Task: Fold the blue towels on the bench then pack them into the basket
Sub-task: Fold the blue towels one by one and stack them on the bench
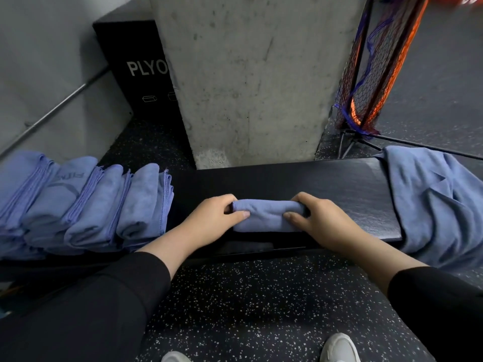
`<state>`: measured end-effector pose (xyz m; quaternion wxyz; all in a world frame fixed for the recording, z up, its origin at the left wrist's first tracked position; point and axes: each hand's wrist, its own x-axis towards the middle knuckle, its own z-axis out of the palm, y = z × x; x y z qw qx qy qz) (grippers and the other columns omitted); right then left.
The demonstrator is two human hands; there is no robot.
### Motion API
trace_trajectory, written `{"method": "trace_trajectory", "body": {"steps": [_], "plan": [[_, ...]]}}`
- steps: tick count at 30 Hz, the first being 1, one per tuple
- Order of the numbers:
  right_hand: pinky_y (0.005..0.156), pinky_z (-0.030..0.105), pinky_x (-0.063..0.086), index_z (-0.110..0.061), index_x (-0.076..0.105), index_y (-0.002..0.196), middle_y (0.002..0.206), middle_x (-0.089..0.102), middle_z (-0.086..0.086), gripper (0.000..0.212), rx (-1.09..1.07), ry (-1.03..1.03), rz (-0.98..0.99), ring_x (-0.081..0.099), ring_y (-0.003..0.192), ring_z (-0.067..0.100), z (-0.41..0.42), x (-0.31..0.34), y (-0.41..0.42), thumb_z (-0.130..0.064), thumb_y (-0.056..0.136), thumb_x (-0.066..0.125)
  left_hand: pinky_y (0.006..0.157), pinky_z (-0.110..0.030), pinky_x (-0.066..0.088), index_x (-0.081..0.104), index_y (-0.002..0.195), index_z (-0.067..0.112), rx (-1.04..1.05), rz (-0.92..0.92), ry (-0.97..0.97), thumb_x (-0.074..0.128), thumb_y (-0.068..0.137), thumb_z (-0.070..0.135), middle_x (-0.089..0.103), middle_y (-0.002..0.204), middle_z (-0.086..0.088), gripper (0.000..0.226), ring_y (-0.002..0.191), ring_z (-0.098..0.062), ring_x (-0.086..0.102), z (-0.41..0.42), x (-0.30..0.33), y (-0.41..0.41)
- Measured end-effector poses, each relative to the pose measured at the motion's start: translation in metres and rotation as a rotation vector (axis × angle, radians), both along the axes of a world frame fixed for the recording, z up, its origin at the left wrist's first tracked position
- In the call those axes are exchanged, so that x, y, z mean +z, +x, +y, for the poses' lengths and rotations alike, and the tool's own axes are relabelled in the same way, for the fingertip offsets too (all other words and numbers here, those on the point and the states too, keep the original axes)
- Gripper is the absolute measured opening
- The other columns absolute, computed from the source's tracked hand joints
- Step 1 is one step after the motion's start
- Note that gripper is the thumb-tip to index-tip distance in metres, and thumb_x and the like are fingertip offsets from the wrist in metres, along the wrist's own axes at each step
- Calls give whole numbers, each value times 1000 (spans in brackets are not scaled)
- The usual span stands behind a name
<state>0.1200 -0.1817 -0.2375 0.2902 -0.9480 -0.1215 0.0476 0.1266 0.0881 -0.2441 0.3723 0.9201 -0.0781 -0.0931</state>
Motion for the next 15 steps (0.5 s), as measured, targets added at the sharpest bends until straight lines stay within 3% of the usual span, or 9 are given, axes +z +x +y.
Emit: {"method": "trace_trajectory", "body": {"steps": [3,7,9,12,13,15], "plan": [[74,30,42,-32,52,115,98,61,-11,29,-81,40,-73,58,86,12,6,-8,9,-40,92,66,59,-23,37,60,84,23,102,-6,-78,72,89,42,60,66,11,22,60,-2,51,-6,-5,11],[81,40,45,-27,60,111,116,56,-8,24,-60,-133,-430,55,102,21,14,-25,17,-26,89,70,57,-24,37,59,95,28,218,-16,-49,73,88,42,55,66,10,21,61,-6,51,-15,-10,17],[84,41,42,-26,68,109,121,60,-7,22,-8,-206,-582,56,108,21,17,-32,18,-18,89,68,68,-27,43,58,103,28,209,-137,114,72,90,41,56,86,10,23,79,-10,56,-18,-12,19],[96,41,40,-20,71,115,128,66,-5,30,99,-215,-615,60,121,18,19,-44,16,-18,92,51,94,-41,45,64,122,25,36,-508,354,64,95,30,57,125,3,27,112,-21,56,-20,-19,20],[102,42,40,-20,69,120,133,65,-6,35,117,-221,-571,57,128,16,19,-47,15,-24,95,45,100,-43,42,64,128,25,-61,-553,374,56,98,30,56,137,3,31,123,-21,54,-21,-21,20],[114,44,35,-20,60,136,147,54,-8,49,138,-231,-428,43,142,12,16,-51,13,-44,100,36,117,-43,27,50,146,27,-250,-453,433,38,104,42,39,159,9,47,146,-14,35,-25,-25,16]]}}
